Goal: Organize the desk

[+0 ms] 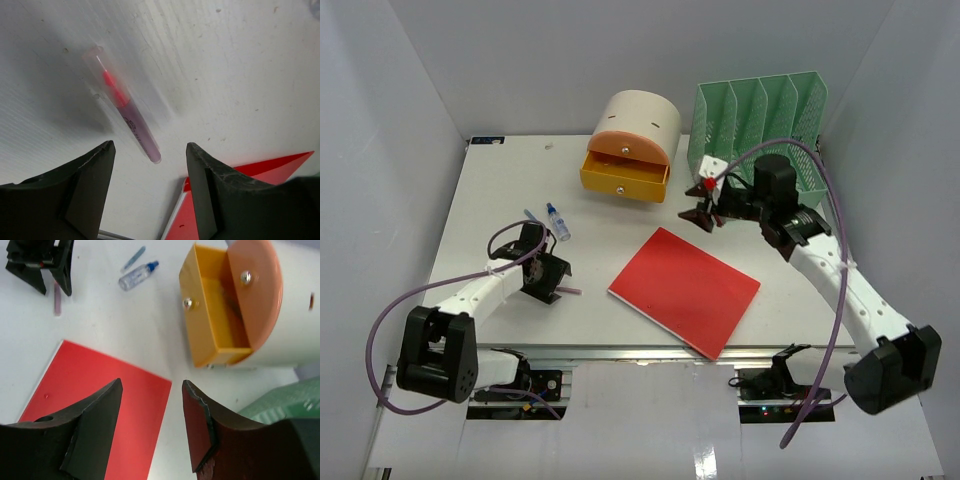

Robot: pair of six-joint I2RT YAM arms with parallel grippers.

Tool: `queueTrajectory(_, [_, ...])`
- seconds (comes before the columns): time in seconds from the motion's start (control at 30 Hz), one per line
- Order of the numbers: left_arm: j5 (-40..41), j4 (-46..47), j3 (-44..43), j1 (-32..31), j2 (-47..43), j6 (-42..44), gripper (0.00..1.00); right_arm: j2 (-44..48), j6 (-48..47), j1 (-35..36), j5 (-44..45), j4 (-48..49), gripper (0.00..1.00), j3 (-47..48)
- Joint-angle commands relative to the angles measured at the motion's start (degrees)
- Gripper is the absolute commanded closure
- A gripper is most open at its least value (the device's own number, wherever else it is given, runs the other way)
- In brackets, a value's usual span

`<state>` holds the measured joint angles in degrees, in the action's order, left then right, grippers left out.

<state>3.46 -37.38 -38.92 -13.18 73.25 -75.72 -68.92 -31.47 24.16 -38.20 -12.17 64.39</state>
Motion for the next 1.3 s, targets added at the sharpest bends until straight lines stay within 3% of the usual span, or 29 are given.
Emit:
queueTrajectory(0.0, [-1.61,-2.09,-2.03,0.35,3.01,-1.62,0.37,7.41,2.14,-8.97,-9.62,-0.31,0.42,-9.78])
queueTrajectory(0.37, [0.3,-2.03,-3.47,0.62,10.24,-1.65,0.51,16.1,7.54,-21.53,-23.14,4.83,0.41,-18.4])
queueTrajectory(0.63, [0.41,-2.17,-4.93,0.88,16.2,0.03,0.58,17.51,8.97,-23.54,-26.76,6.28,0.41,-21.85])
queueTrajectory(0.8, [-1.22,-2.01,-5.45,0.97,17.48,1.14,0.73,18.25,8.53,-23.45,-26.23,6.28,0.41,-21.98])
queueTrajectory(1.03, [-3.08,-1.99,-5.48,0.97,10.25,2.87,0.98,19.0,7.73,-23.45,-25.26,6.29,0.41,-22.29])
queueTrajectory(1.2, [-7.67,-0.51,-8.44,0.36,-1.4,7.94,1.0,19.18,7.13,-23.45,-24.91,6.37,0.41,-22.55])
queueTrajectory(1.27, [-10.16,3.18,-10.42,0.11,-4.19,13.74,1.0,19.23,6.81,-23.51,-24.58,6.28,0.41,-22.59])
